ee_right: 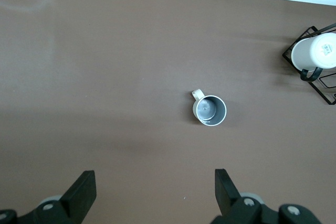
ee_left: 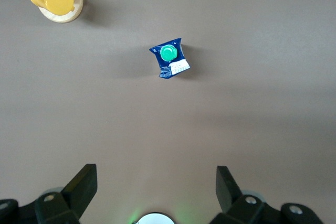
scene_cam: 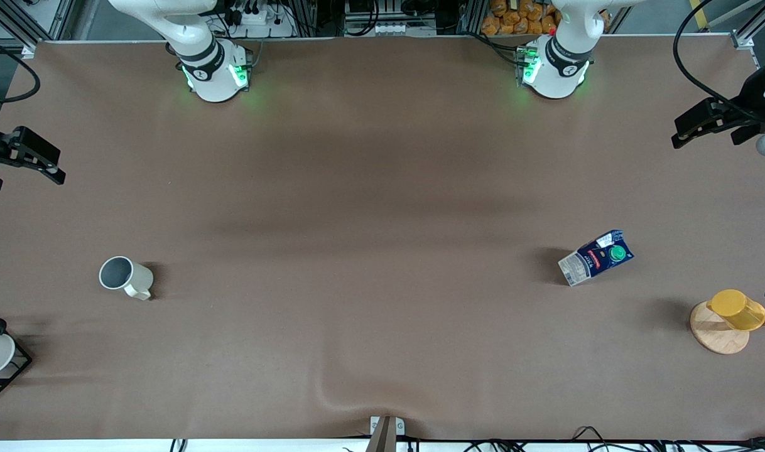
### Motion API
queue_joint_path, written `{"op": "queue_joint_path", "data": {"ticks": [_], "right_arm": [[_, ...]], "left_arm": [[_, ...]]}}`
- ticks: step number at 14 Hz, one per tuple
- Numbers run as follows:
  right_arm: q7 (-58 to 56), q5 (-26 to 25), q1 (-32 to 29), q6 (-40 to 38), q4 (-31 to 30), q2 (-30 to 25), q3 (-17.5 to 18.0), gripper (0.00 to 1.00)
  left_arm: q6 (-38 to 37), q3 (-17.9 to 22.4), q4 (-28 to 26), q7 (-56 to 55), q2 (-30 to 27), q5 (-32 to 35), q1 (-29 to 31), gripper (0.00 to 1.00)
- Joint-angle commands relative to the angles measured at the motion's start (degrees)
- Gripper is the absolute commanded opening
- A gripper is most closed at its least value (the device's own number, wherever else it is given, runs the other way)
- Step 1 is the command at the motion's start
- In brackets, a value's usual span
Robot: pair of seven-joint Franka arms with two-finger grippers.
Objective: Place milk next to cup
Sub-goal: 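Move the left gripper toward the blue milk carton, then grasp the milk carton with the left gripper while the right gripper reaches the mug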
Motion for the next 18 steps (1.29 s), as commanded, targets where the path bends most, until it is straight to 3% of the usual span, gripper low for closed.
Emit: {"op": "queue_joint_path", "data": {"ticks": [1,7,13,16,18], "right_arm": [[1.0,-0.8,0.0,-0.3,0.4,0.1,0.1,1.00],[1.0,-0.8,0.2,-0.4,0.2,0.5,0.1,1.00],[0.4,-0.8,0.4,-0.2,0.1,1.6,0.1,1.00],[0.5,-0.7,0.5,2.0,-0.1,4.8,0.2,1.00],[0.5,-0.7,1.0,6.0,-0.8,8.5,0.2,1.00]], "left_arm": [[-0.5,-0.7,-0.1,0.6,0.9,1.5,0.1,1.00],[12.4,-1.0,-0.1,-0.6,12.7,4.9,-0.1,1.00],[16.0,-1.1,-0.5,-13.1,20.2,4.3,0.0,1.00],[21.0,-1.2,-3.7,-13.2,22.8,4.2,2.2,1.00],[27.2,-1.2,-9.5,-13.5,22.4,4.0,2.4,1.00]]}}
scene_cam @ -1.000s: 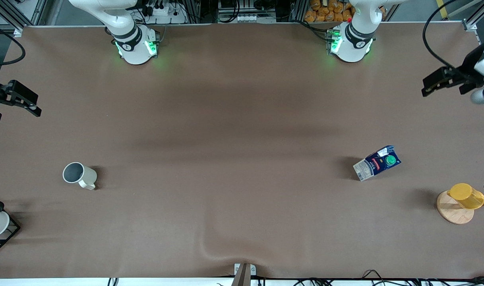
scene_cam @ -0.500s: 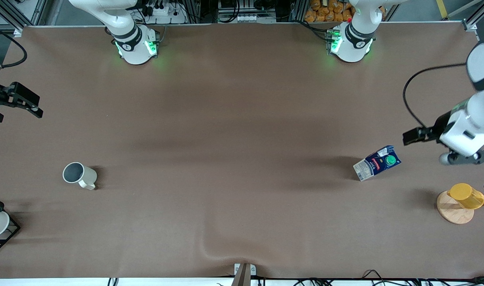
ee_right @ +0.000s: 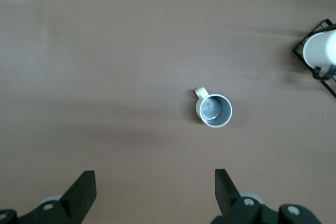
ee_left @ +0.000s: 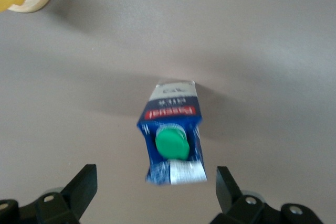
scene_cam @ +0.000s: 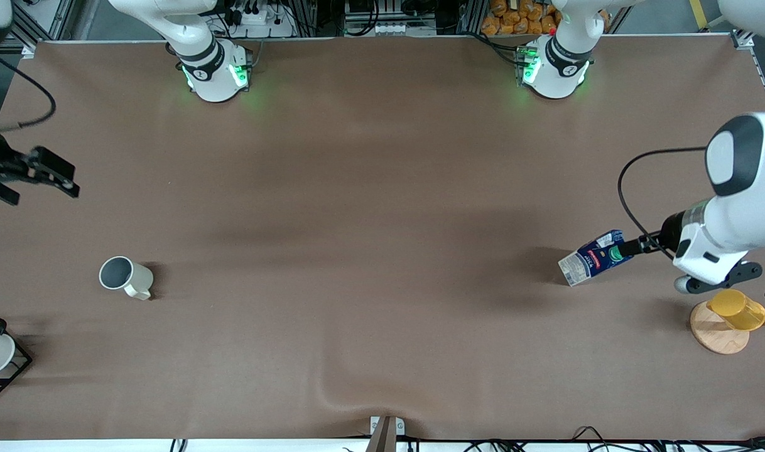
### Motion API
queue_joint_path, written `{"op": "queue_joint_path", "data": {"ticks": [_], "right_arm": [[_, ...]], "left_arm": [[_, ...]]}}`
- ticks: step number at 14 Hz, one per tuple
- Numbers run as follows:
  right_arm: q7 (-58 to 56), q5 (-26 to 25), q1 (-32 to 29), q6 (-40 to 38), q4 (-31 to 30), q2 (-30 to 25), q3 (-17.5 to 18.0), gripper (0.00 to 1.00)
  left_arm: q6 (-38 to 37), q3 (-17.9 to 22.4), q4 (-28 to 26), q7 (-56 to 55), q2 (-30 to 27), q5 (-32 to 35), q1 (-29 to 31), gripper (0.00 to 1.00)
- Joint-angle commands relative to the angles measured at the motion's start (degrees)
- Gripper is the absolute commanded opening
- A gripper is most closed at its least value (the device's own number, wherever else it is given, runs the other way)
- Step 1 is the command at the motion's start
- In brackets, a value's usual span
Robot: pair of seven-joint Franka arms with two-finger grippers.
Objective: Place milk next to cup
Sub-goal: 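Grasp the milk carton with the left gripper while the right gripper reaches the mug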
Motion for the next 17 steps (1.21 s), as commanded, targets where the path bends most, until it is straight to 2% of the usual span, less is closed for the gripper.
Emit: {"op": "queue_joint_path", "data": {"ticks": [1,5,7,9,11,14,17], "right_arm": [[0.5,-0.7,0.8,5.0,-0.7,5.3,0.0,1.00],[-2.8,-1.0,-0.1,15.9,-5.1,12.2,-0.1,1.00],[-6.1,-1.5,-1.3,17.2,-5.2,15.2,-0.2,1.00],[-7.0,-4.2,-2.6,18.9,-5.4,18.2,-0.2,1.00],[-9.9,-4.4,-4.5,23.2,-8.7,18.7,-0.1,1.00],[-10.0,-4.3,-6.3,34.9,-15.9,19.5,-0.1,1.00],[-9.9,-3.9,-6.8,36.3,-16.9,20.9,0.0,0.93]], "left_arm": [[6.2,-0.6,-5.7,-1.5,-0.7,-0.5,1.4,1.00],[6.2,-0.6,-6.2,-1.8,-0.2,-3.2,1.6,1.00],[5.9,-0.6,-6.6,-1.9,-0.2,-3.2,1.8,1.00],[5.9,-0.6,-6.7,-1.9,-0.1,-3.2,1.3,1.00],[6.0,-0.7,-6.7,-1.6,0.5,-3.1,1.2,1.00],[6.0,-0.6,-6.7,-1.9,0.7,-3.1,1.0,1.00],[6.0,-0.7,-6.7,-2.0,0.8,-3.1,1.0,1.00]]}}
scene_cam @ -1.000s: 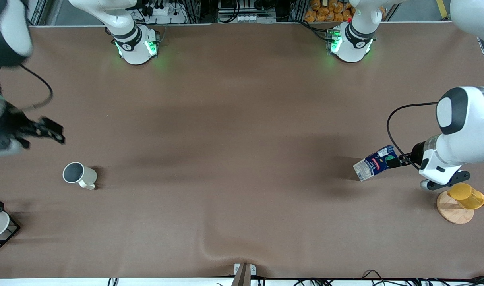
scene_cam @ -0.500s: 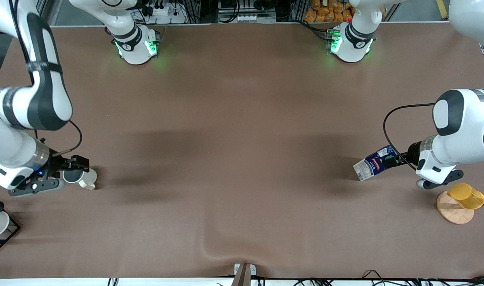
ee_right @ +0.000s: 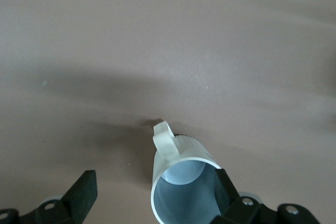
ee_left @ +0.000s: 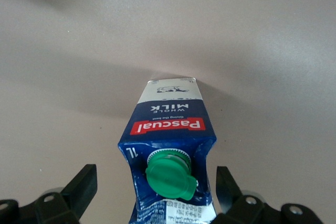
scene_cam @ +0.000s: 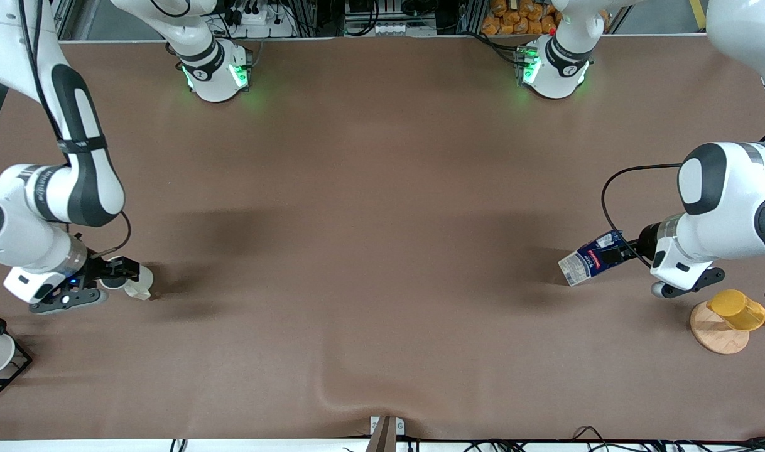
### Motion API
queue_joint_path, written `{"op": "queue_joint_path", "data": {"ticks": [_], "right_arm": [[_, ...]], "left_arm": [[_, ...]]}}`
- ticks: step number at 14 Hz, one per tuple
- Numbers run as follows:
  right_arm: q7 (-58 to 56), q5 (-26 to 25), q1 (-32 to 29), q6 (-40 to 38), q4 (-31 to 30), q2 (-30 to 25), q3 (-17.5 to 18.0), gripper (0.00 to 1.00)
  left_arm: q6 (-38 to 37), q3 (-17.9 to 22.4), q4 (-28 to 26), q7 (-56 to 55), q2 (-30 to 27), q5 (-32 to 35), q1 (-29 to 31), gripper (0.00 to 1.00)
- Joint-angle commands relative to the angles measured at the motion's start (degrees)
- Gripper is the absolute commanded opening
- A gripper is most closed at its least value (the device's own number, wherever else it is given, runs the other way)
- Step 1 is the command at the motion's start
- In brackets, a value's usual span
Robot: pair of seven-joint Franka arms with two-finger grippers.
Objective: Place milk next to cup
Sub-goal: 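Close the right gripper on the white mug rim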
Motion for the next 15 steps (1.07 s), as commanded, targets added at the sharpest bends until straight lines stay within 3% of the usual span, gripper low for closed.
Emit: {"op": "queue_joint_path", "data": {"ticks": [1,4,5,6,7,9,11,12,14,15], "right_arm": [[-0.1,-0.9,-1.0,0.5,-1.0,0.2,1.0,0.93],[-0.2,-0.9,-0.8,-0.8,-3.5,-0.7,1.0,0.82],[-0.8,-0.9,-1.1,-0.8,-3.5,-0.6,1.0,0.73],[-1.2,-0.9,-1.7,-0.8,-3.5,-0.3,1.0,0.54],[-1.3,-0.8,-2.2,-0.6,-3.5,0.0,1.0,0.53],[-2.1,-0.8,-2.9,-0.2,-3.7,0.2,1.1,0.51],[-2.1,-0.7,-3.4,-0.2,-3.7,0.2,1.1,0.39],[-2.1,-0.6,-3.5,-0.2,-3.7,0.2,1.2,0.28],[-2.1,0.9,-3.4,0.3,-4.0,0.3,1.2,0.22],[-2.1,1.3,-3.2,0.5,-4.1,0.4,1.2,0.12]], "left_arm": [[0.4,-0.1,-0.5,-1.1,-0.3,-0.7,-0.1,1.00],[0.7,-0.1,-0.2,-1.1,0.5,-0.7,-0.1,0.97],[0.9,-0.1,0.0,-1.1,1.2,-0.6,-0.1,0.96],[1.1,-0.1,0.1,-1.1,1.3,-0.6,-0.1,0.95],[1.4,-0.1,0.1,-1.1,1.4,-0.7,-0.1,0.93],[1.4,-0.1,0.0,-1.3,1.3,-0.7,0.0,0.85],[0.9,-0.1,0.0,-2.4,1.3,-0.7,0.1,0.78],[0.6,-0.1,0.0,-2.7,1.1,-0.7,0.1,0.73],[0.4,-0.1,0.0,-3.5,1.0,-0.7,0.1,0.64],[0.4,-0.1,0.0,-4.1,1.1,-0.7,0.0,0.58]]}}
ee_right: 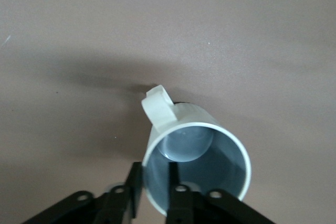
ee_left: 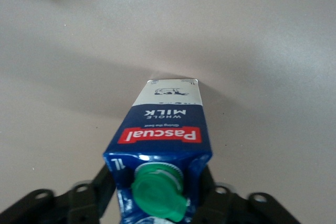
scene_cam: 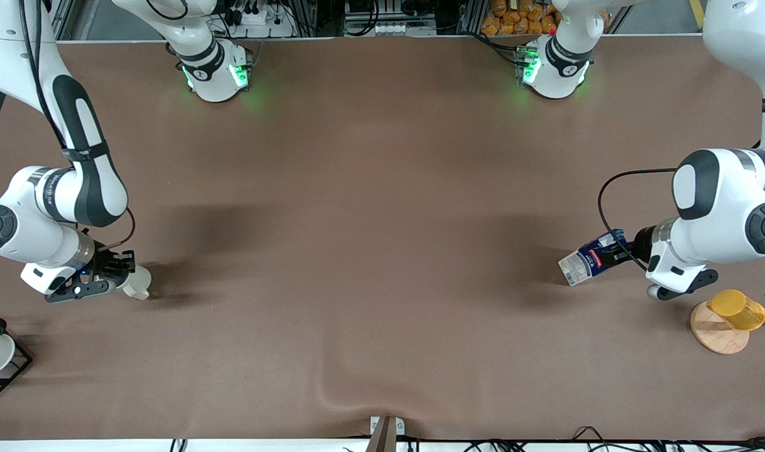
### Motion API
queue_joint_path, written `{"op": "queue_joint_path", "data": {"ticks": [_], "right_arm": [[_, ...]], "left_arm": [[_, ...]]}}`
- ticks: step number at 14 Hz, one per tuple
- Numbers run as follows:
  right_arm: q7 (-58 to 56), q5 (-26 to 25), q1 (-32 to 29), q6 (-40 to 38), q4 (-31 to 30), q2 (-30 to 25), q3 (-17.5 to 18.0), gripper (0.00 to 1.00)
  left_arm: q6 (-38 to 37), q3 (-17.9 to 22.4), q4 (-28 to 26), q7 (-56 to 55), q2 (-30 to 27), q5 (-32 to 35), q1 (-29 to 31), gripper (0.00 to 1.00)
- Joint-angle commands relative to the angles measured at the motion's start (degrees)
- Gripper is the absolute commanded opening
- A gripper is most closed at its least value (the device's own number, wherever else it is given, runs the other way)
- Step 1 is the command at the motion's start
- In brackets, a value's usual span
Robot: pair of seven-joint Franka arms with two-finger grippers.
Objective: Place milk next to cup
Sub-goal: 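Close the right gripper on the white mug rim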
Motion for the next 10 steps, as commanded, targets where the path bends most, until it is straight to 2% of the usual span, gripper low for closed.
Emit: {"op": "queue_joint_path", "data": {"ticks": [1,2,5,8,10], "right_arm": [[-0.5,1.1,-0.7,0.9,-0.7,-0.2,1.0,0.00],[-0.4,1.1,-0.3,0.9,-0.6,-0.2,1.0,0.00],[1.7,1.1,1.5,-1.4,1.2,-1.0,1.3,0.00],[7.7,1.1,2.7,-15.5,9.3,-2.8,3.3,0.00],[11.3,1.1,5.2,-21.8,13.9,-4.0,4.2,0.00]], "left_arm": [[-0.3,-0.2,0.2,-2.3,-0.3,-0.7,-0.1,0.51],[-0.3,-0.2,0.2,-2.5,-0.3,-0.7,-0.5,0.46],[-0.5,-0.3,1.6,-2.5,-0.7,-0.6,-0.8,0.41],[-2.6,-0.4,2.4,-2.2,-1.3,-0.4,-0.8,0.41],[-5.3,-1.4,4.5,-2.2,-1.5,-0.4,-0.7,0.42]]}}
